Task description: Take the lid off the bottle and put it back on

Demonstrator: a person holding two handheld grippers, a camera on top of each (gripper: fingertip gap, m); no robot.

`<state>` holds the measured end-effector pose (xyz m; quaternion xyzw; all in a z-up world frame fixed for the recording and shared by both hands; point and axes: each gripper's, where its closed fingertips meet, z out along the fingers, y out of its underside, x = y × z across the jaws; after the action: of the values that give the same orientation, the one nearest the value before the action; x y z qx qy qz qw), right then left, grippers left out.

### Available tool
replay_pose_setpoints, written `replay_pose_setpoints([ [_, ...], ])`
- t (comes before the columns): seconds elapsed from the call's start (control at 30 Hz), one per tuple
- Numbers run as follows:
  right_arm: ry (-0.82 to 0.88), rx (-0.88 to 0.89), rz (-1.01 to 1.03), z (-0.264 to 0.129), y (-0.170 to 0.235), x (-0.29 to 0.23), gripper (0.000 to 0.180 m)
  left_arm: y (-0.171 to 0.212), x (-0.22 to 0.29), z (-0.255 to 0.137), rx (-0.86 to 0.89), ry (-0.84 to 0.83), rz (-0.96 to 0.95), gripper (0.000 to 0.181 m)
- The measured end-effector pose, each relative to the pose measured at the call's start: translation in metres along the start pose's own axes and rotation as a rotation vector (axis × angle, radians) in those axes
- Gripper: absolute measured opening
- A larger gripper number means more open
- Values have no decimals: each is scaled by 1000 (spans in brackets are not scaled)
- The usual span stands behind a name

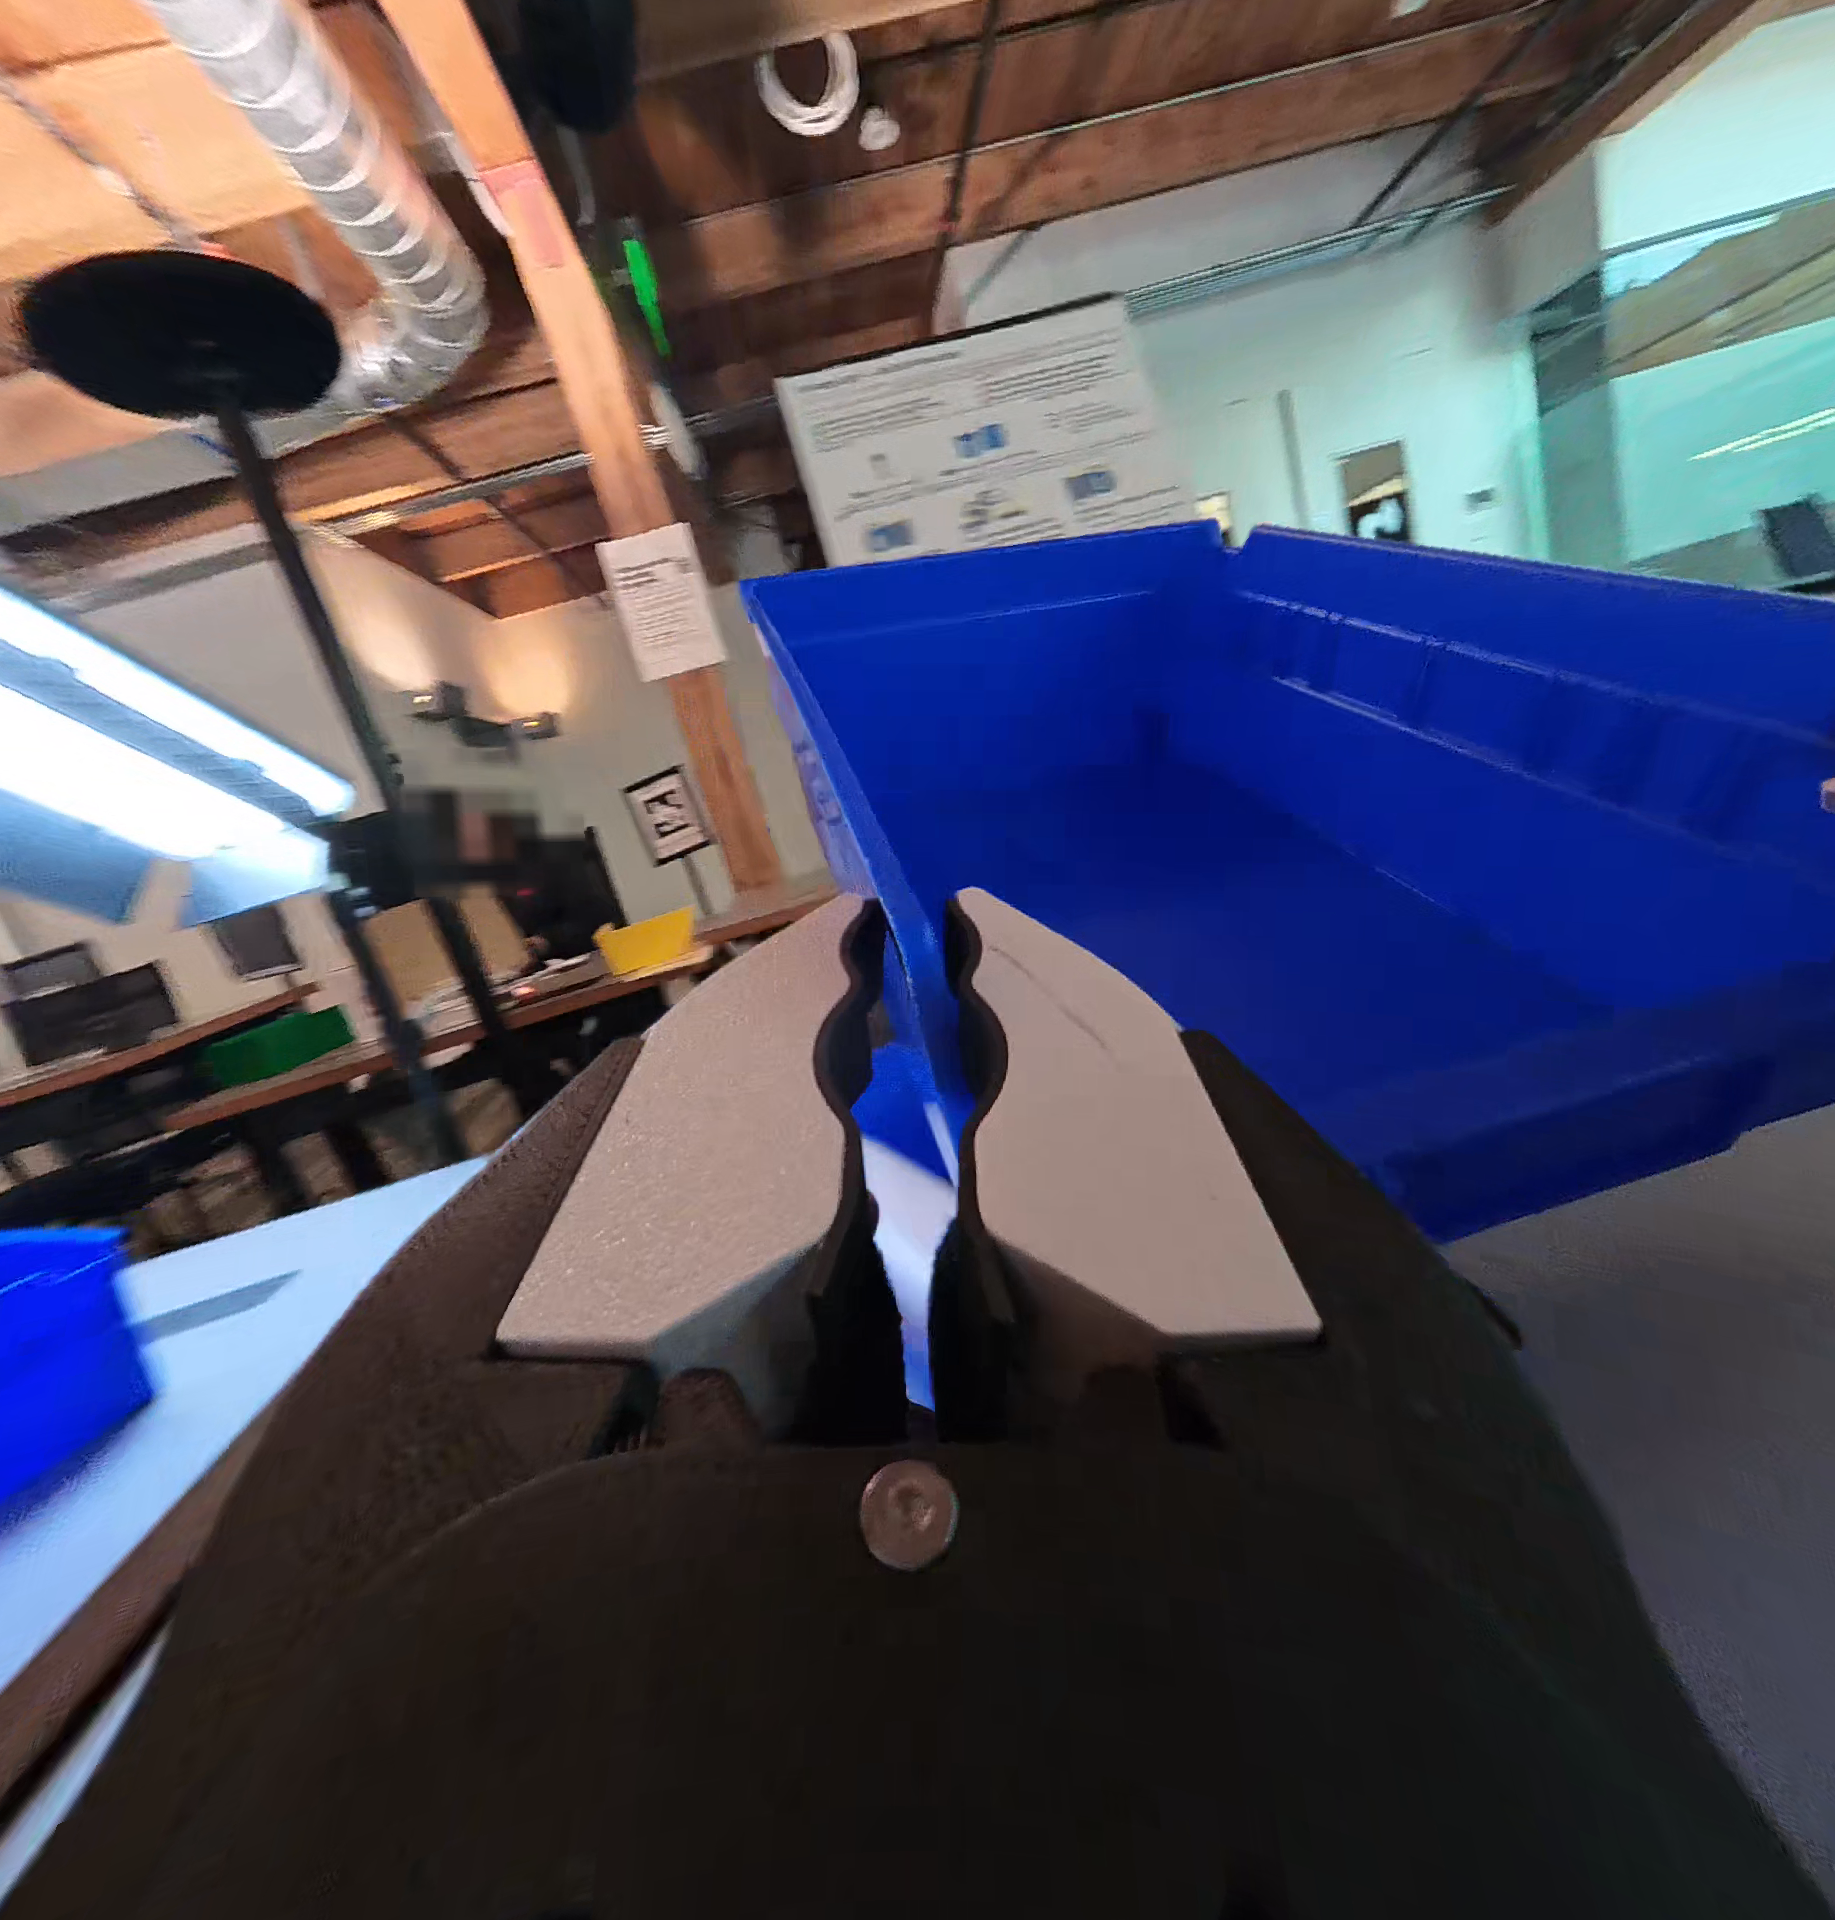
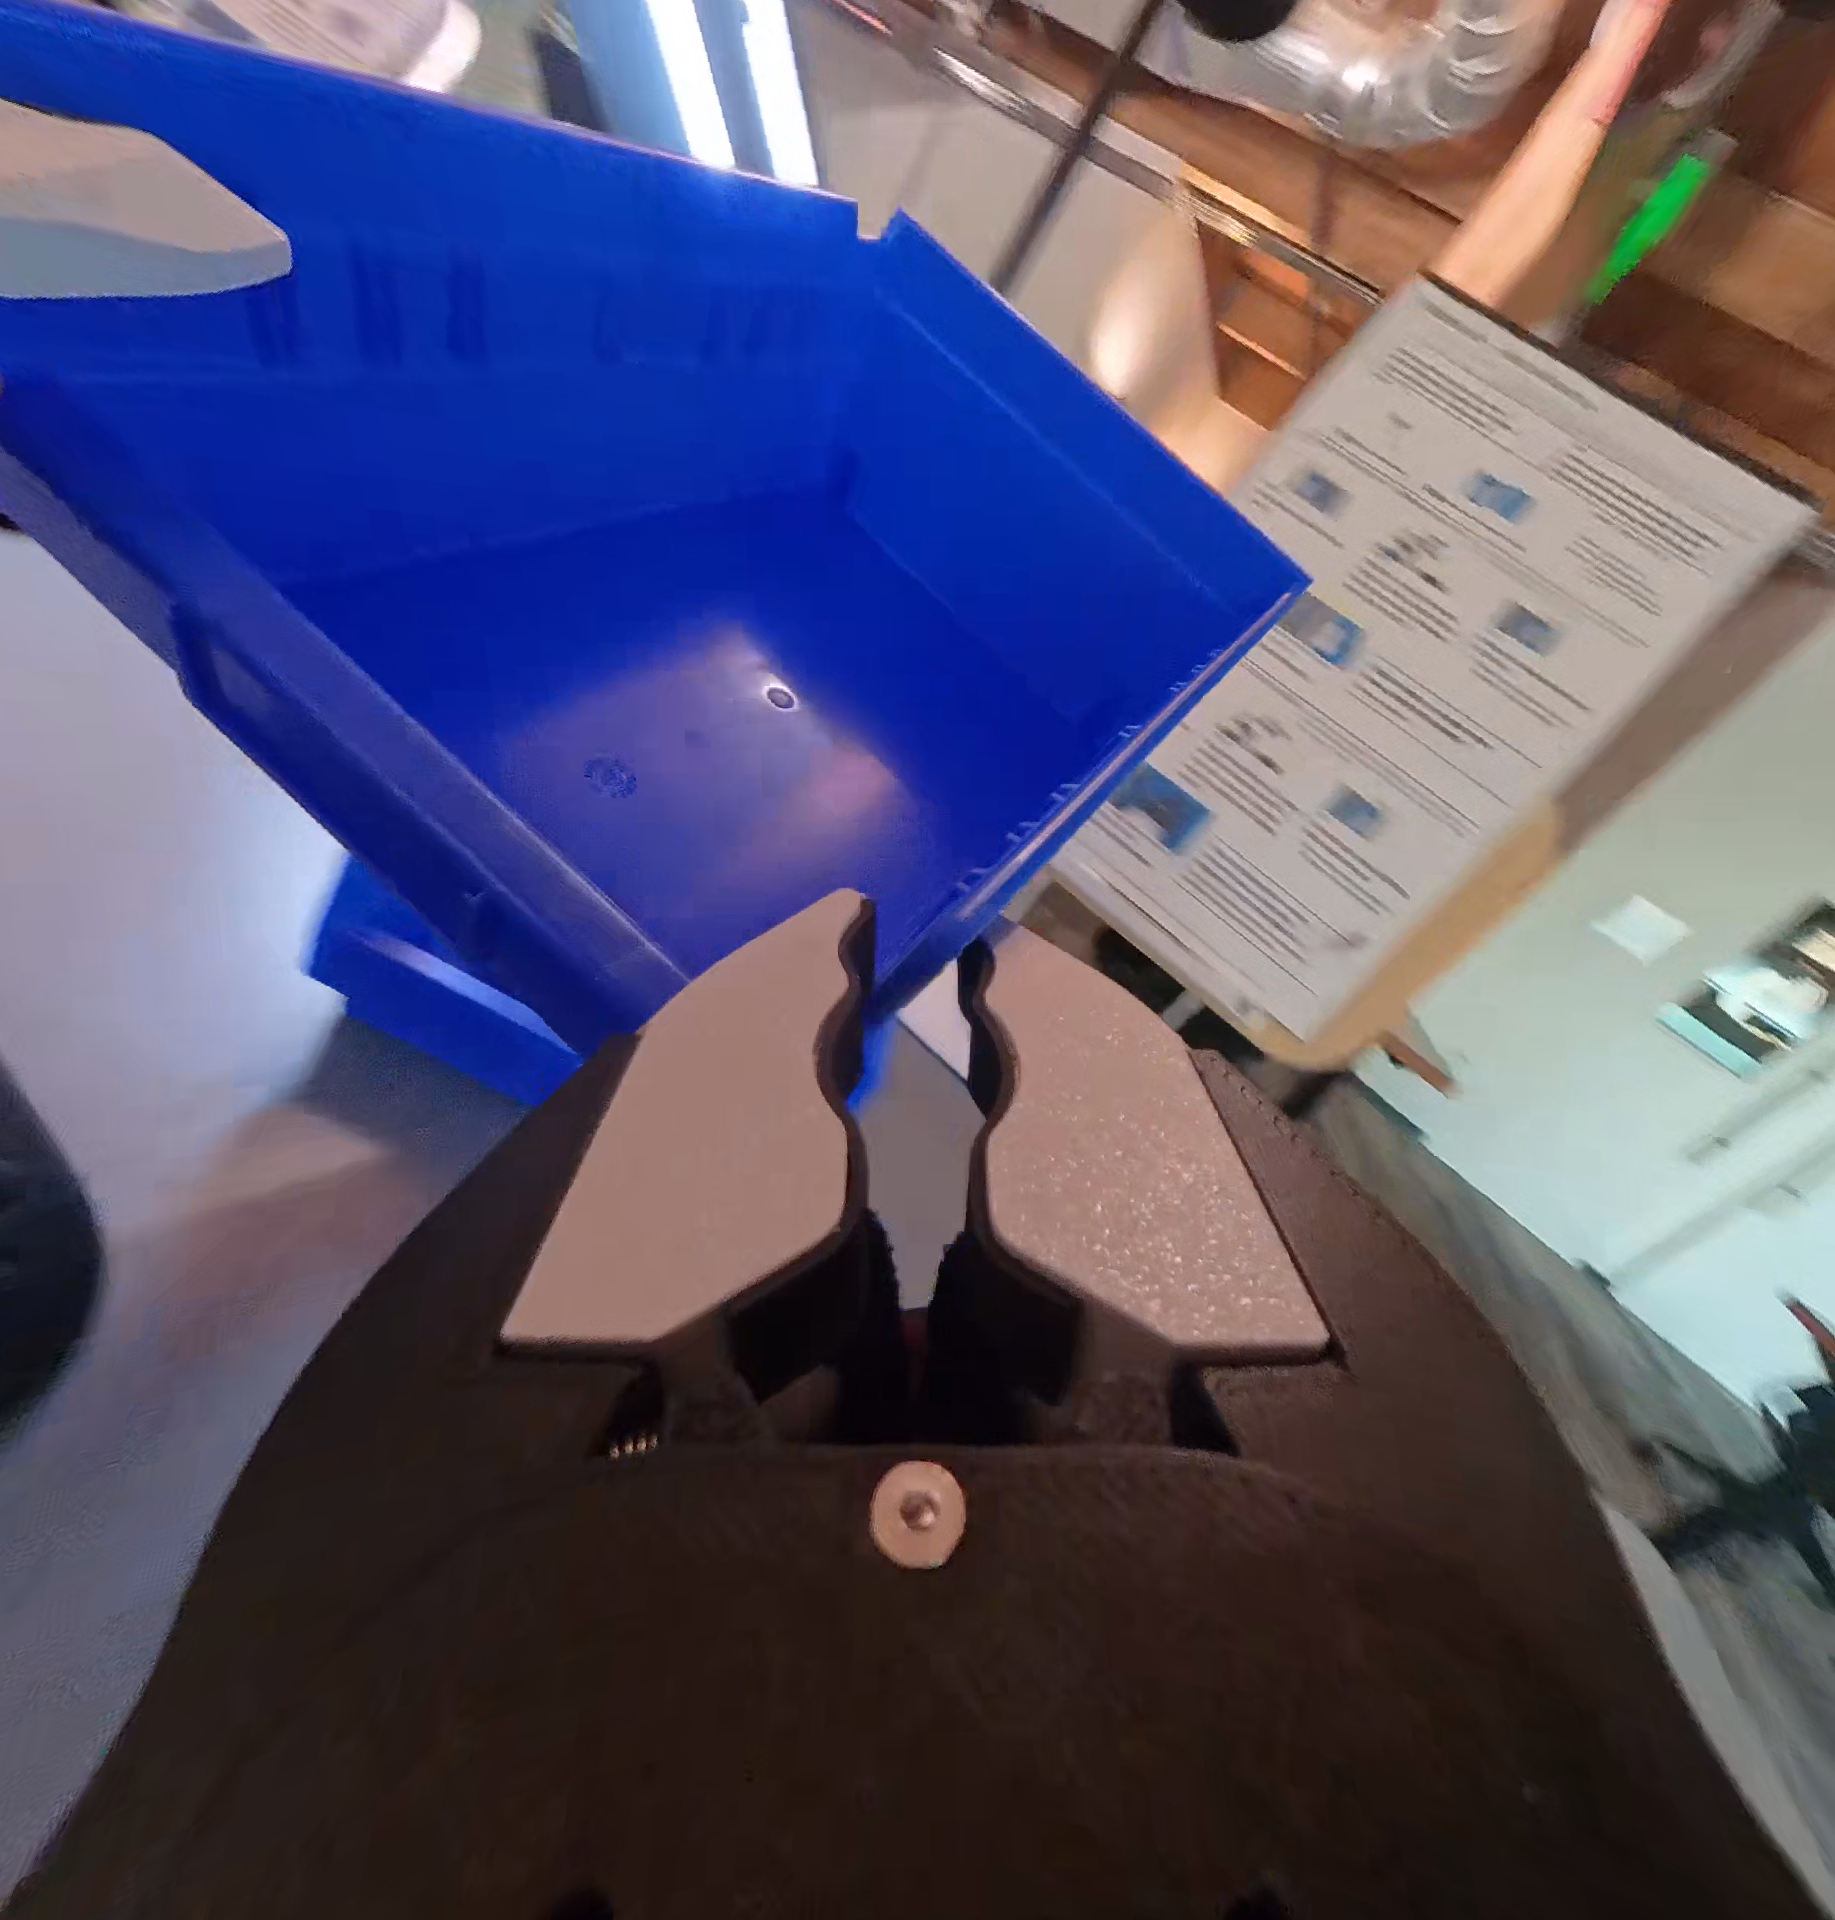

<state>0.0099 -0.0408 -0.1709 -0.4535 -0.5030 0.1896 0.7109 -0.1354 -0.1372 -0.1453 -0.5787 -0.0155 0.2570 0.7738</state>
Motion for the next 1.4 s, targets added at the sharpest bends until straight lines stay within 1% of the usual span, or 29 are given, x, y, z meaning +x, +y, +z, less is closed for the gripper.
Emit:
replay_pose_setpoints([
  [0.17,218,-157,49,-55,64,86,12,13,117,66,-60,236,-73,12],
  [0.27,340,-243,57,-73,101,135,10,36,181,97,-152,347,-97,14],
  [0.37,378,-343,97,-88,148,162,9,62,234,116,-220,407,-65,14],
  [0.53,407,-442,199,-107,220,184,8,102,300,121,-324,501,-28,16],
  [0.67,411,-505,236,-121,257,190,7,120,331,117,-345,554,-11,21],
  [0.73,425,-505,264,-127,267,193,7,127,345,109,-372,644,32,32],
  [0.77,422,-521,288,-130,274,194,7,131,354,100,-395,742,64,49],
  [0.8,400,-535,317,-133,281,194,7,132,358,91,-426,816,77,53],
  [0.83,364,-532,348,-135,284,191,12,130,357,83,-448,866,73,66],
  [0.87,348,-507,374,-137,282,192,28,123,353,74,-454,915,67,73],
  [0.93,358,-459,364,-146,268,200,56,105,332,61,-427,958,69,78],
  [0.97,350,-436,323,-150,257,203,63,97,315,58,-400,947,85,77],
  [1.03,256,-393,191,-150,231,196,61,97,273,52,-385,893,174,76],
  [1.1,75,-396,53,-142,215,169,58,119,222,53,-454,783,323,73],
  [1.13,-23,-425,1,-137,215,152,58,135,198,52,-507,737,396,72],
  [1.2,-191,-520,-94,-124,227,121,58,168,167,46,-615,707,495,70],
  [1.23,-245,-573,-157,-116,237,109,58,182,157,41,-656,711,530,70],
  [1.33,-318,-711,-355,-96,265,88,54,214,133,35,-738,688,619,64],
  [1.37,-338,-756,-411,-92,274,83,49,222,123,35,-764,665,663,59],
  [1.4,-347,-807,-465,-90,283,82,43,227,113,35,-782,636,712,47],
])
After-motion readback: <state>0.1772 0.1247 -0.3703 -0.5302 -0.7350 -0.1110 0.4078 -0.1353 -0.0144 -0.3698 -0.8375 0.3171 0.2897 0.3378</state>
